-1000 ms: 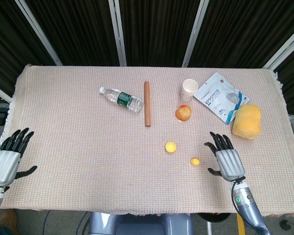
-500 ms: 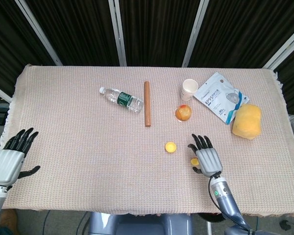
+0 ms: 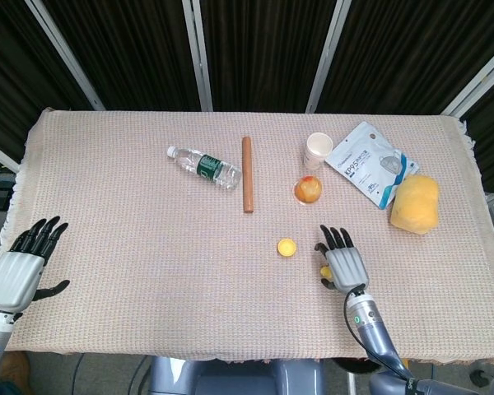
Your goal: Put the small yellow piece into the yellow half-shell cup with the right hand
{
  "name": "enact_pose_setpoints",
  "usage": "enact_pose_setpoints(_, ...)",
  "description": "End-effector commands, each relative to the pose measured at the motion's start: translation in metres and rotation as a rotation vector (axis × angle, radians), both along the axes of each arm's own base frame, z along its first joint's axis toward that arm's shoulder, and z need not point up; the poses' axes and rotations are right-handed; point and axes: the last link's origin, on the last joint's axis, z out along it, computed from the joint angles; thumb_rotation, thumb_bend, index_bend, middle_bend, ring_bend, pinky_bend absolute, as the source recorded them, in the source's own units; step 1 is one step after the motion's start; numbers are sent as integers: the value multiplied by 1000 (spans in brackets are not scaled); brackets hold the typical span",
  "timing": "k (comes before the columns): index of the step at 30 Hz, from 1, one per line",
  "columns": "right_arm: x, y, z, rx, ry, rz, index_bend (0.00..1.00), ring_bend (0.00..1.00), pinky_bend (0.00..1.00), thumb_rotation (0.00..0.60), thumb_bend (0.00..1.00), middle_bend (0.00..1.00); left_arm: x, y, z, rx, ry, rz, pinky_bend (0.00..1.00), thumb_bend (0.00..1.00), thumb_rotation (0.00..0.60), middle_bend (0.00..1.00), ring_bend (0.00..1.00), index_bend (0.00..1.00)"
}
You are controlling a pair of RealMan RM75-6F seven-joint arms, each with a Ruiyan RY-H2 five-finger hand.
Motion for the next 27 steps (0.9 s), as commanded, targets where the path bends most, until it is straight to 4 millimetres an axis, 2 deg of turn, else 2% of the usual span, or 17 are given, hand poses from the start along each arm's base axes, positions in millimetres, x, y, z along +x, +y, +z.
enact_pose_setpoints(1, -7, 1, 1, 2, -3, -18, 350, 0, 0, 600, 114, 0, 0, 0, 0, 0, 1, -1, 180, 0, 600, 0, 0, 0)
enact_pose_setpoints(13, -21, 1, 11, -11, -10, -47, 473, 0, 0, 600, 120, 0, 1, 0, 0, -1, 8, -1, 181, 0, 600, 0, 0, 0)
enact_pose_setpoints(27, -15, 1, 7, -13, -60, -60, 531, 0, 0, 600, 121, 0, 1, 0, 0, -2, 8, 3, 181, 0, 600, 0, 0, 0)
